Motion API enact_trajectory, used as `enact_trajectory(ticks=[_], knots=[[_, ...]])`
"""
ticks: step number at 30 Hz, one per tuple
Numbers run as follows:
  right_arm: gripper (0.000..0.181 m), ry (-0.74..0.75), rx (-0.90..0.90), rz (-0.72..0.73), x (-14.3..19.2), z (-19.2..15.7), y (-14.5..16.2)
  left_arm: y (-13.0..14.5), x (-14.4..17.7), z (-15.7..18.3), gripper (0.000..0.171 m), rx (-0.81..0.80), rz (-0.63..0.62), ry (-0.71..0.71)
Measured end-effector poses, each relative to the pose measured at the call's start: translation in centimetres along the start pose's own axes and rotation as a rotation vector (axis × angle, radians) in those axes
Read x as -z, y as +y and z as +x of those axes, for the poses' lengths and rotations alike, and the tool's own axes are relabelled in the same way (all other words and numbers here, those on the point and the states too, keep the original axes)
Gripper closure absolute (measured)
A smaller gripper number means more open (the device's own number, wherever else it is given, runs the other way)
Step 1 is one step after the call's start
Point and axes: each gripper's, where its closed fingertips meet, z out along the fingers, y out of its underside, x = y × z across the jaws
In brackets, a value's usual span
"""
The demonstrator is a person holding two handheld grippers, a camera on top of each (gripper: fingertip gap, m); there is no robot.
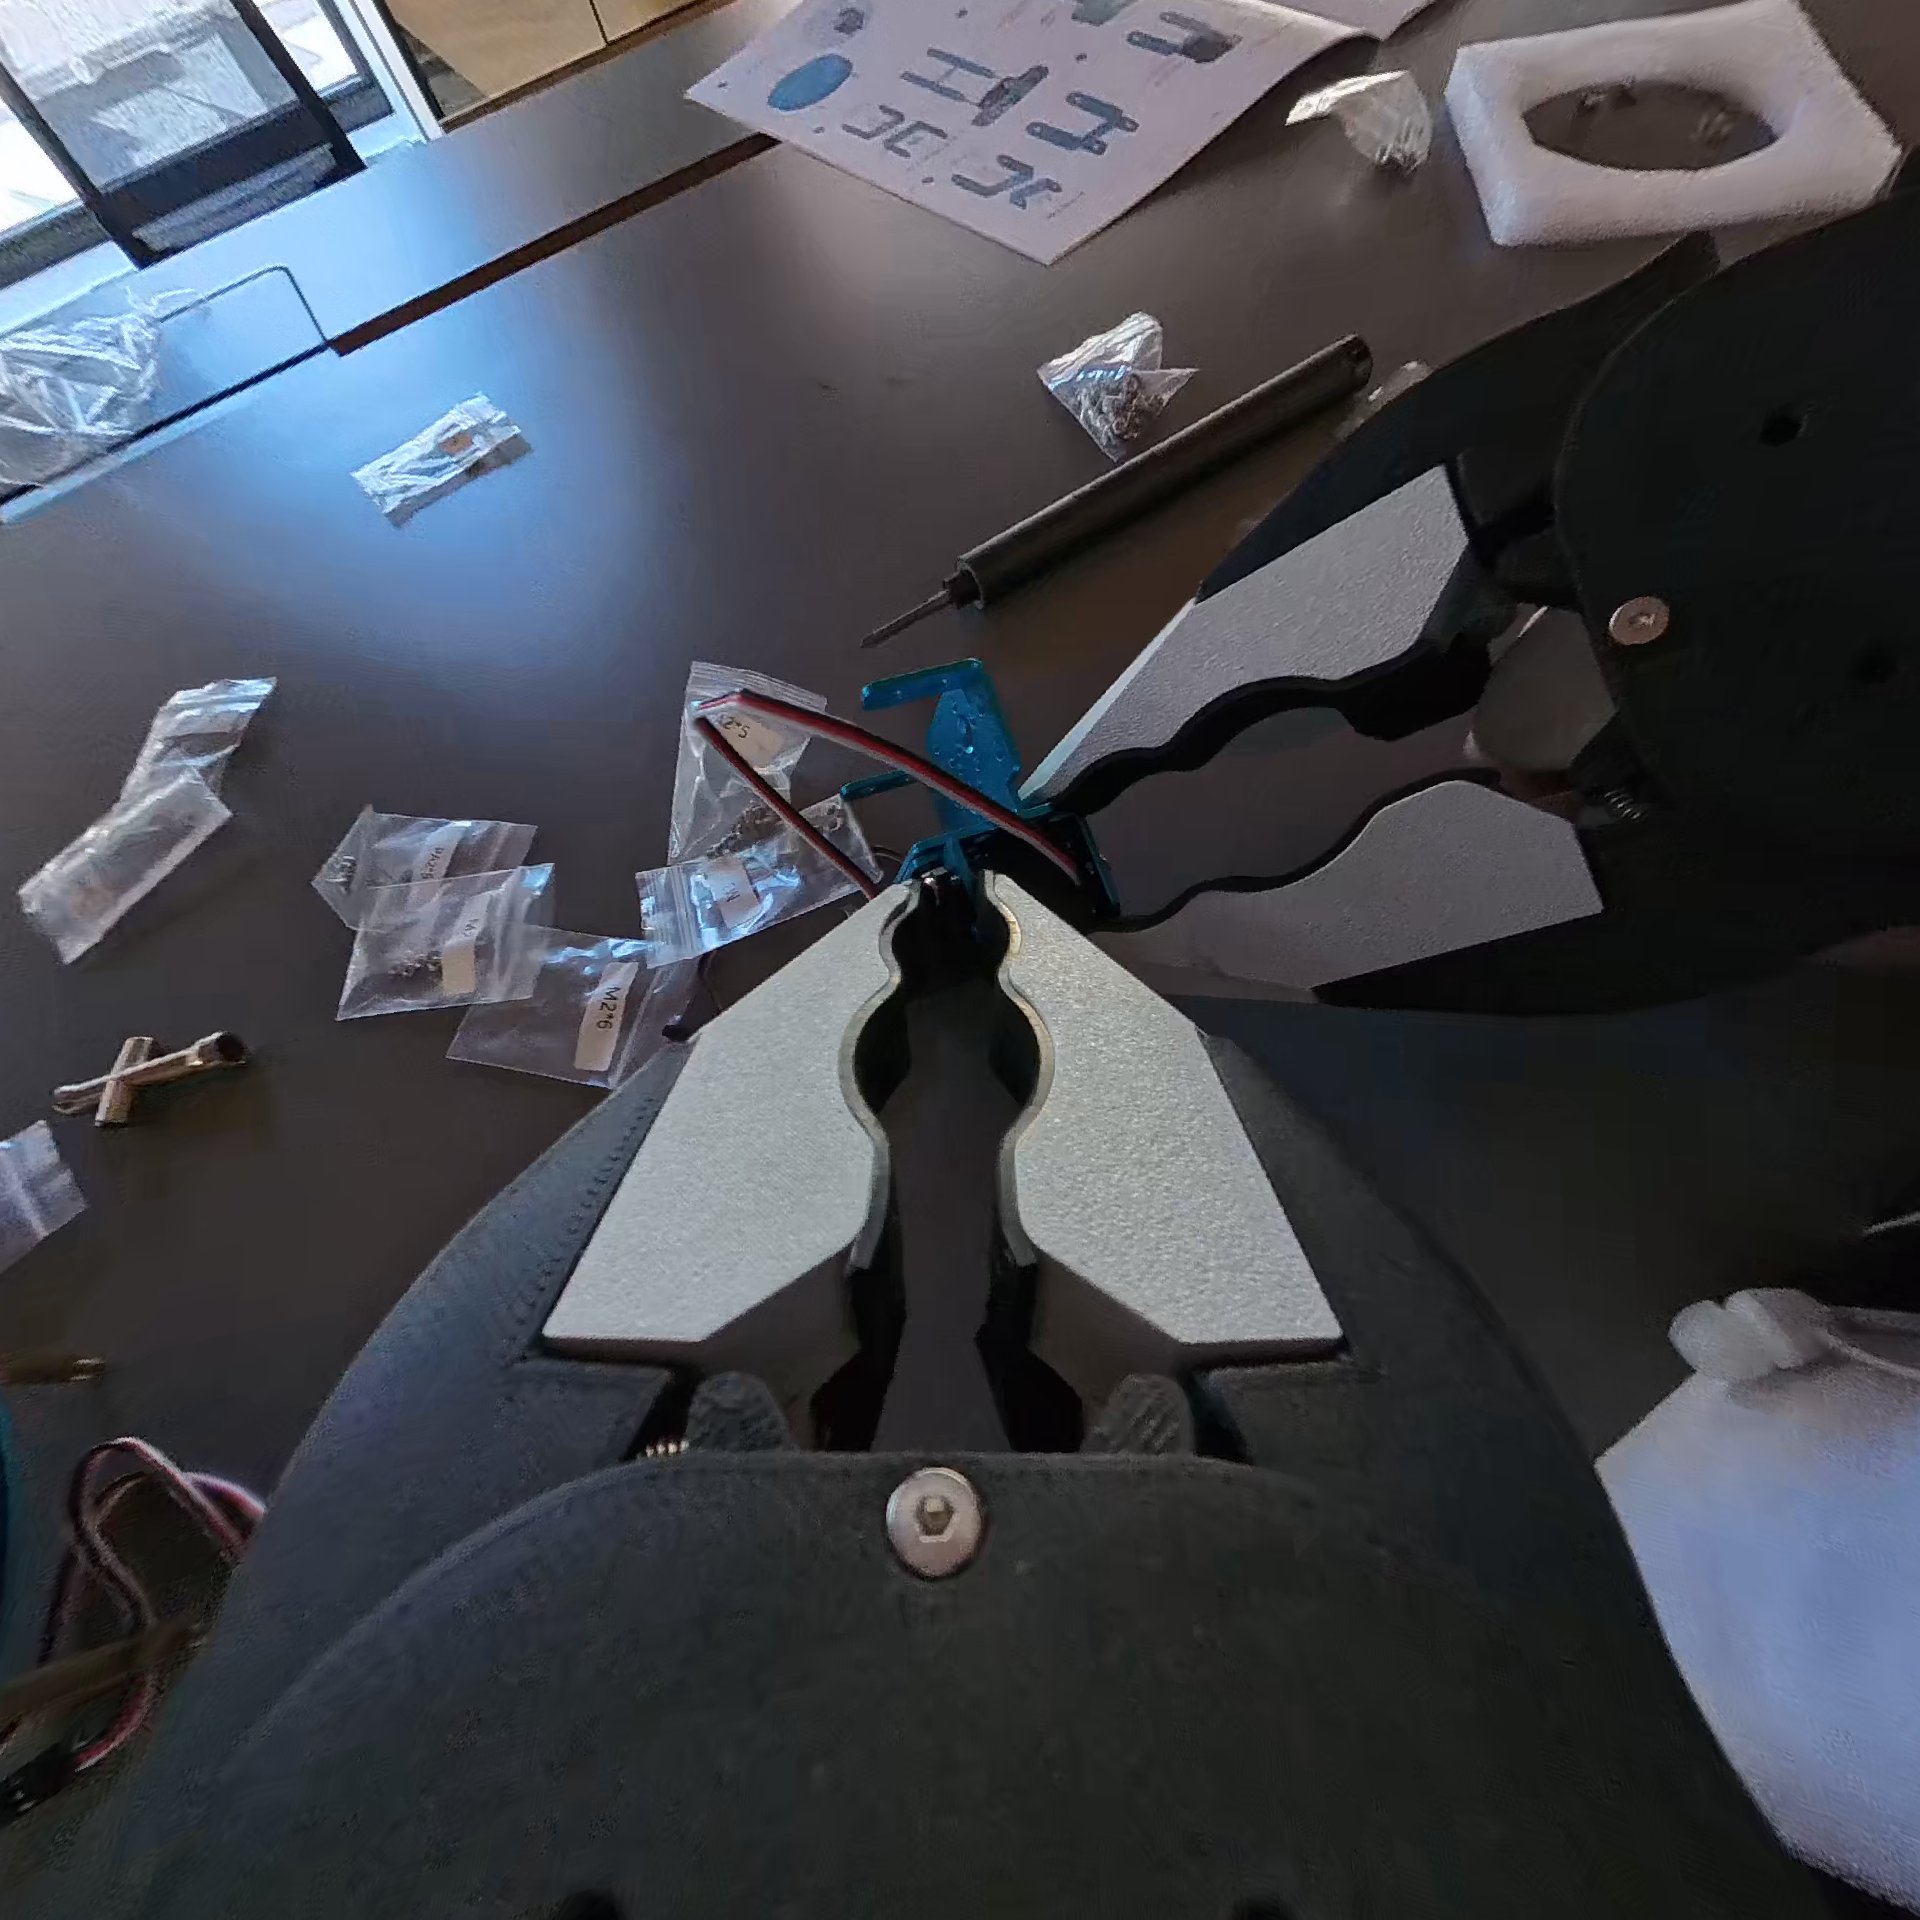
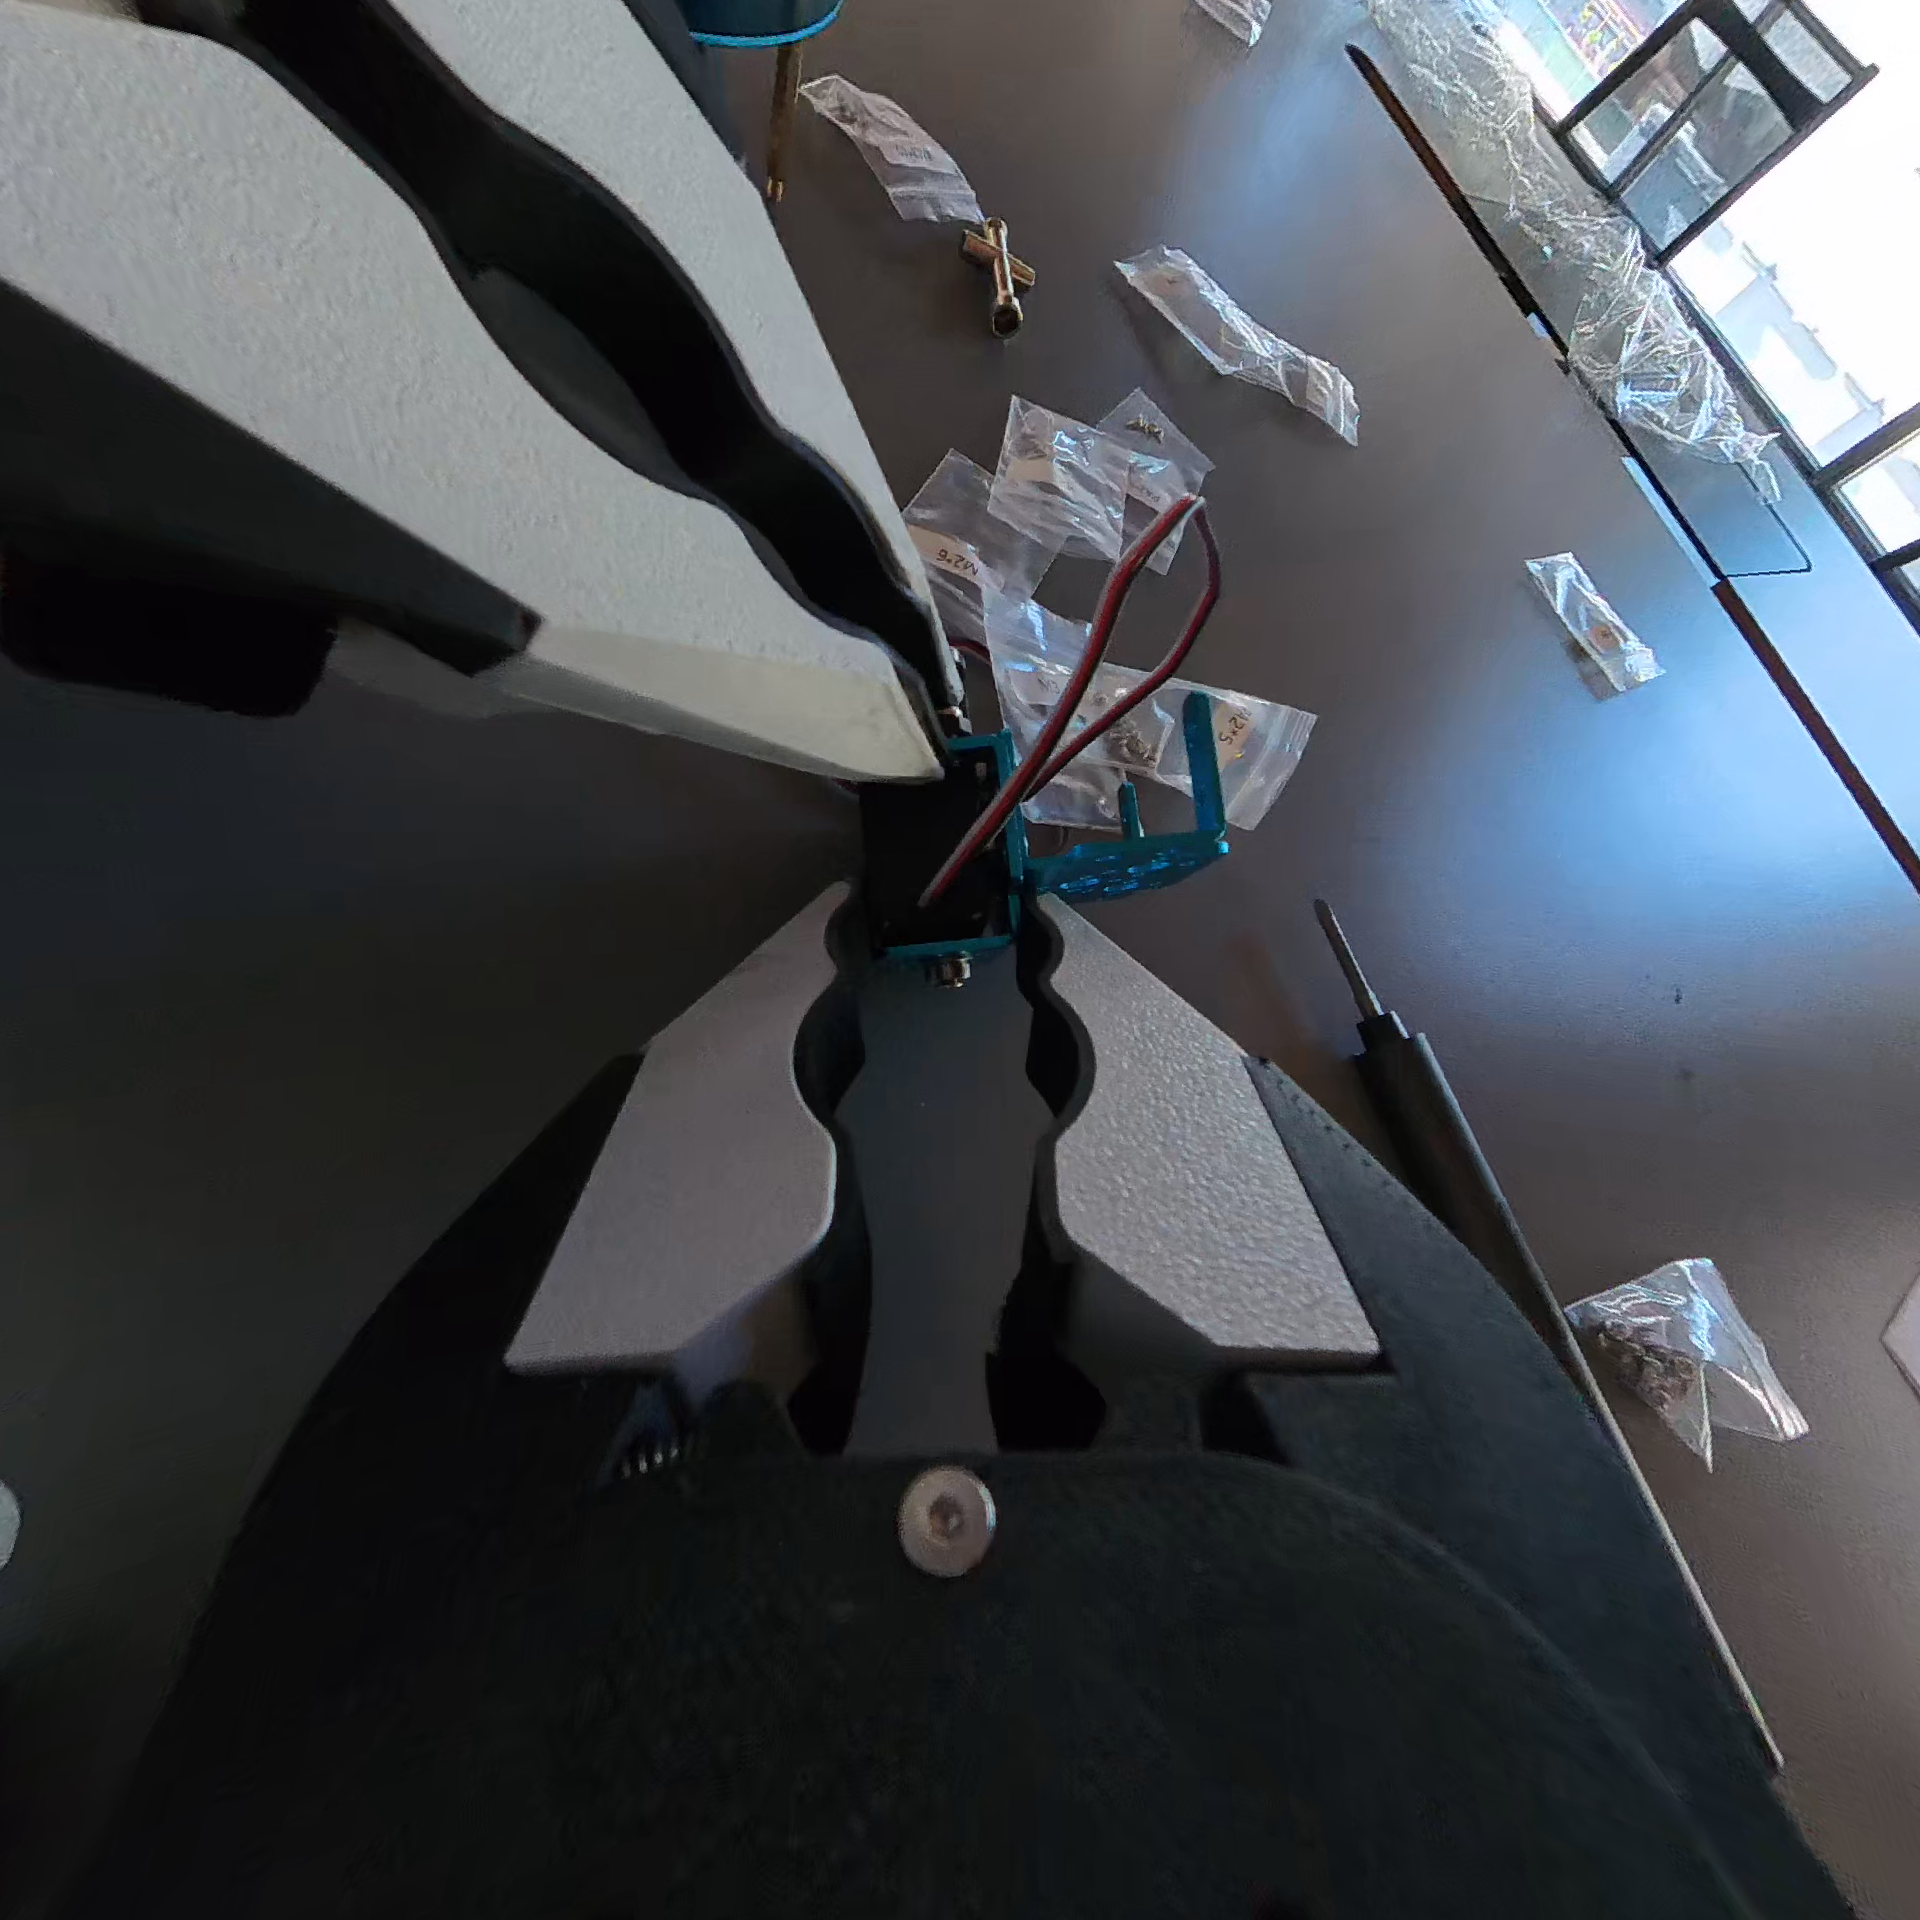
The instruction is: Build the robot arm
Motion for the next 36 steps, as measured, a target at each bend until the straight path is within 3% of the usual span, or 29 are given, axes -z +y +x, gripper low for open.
enact_trajectory(ticks=[6,13,25,28,31,36], knots=[[0.155,-0.01,0.001,0.011,-0.1,-0.1,-0.1,0.1,0.2,0.0,0.164,0.076,0.013,0.049],[0.155,0.002,-0.05,0.007,-0.6,0.2,-0.5,-0.2,0.1,-0.9,0.166,-0.039,-0.003,-0.068],[0.155,-0.028,-0.102,0.011,-0.9,-0.3,-0.6,0.0,0.1,-1.1,0.166,-0.09,-0.01,-0.052],[0.155,-0.092,-0.119,0.025,-1.0,-0.9,-0.6,-0.2,0.2,-1.1,0.166,-0.148,-0.001,-0.022],[0.138,-0.23,-0.111,0.034,-0.5,-2.5,-0.2,0.2,0.6,-1.2,0.166,-0.234,-0.023,0.032],[0.153,-0.318,-0.038,0.145,2.1,-1.4,-0.6,0.7,1.5,0.1,0.166,-0.334,-0.02,0.193]])
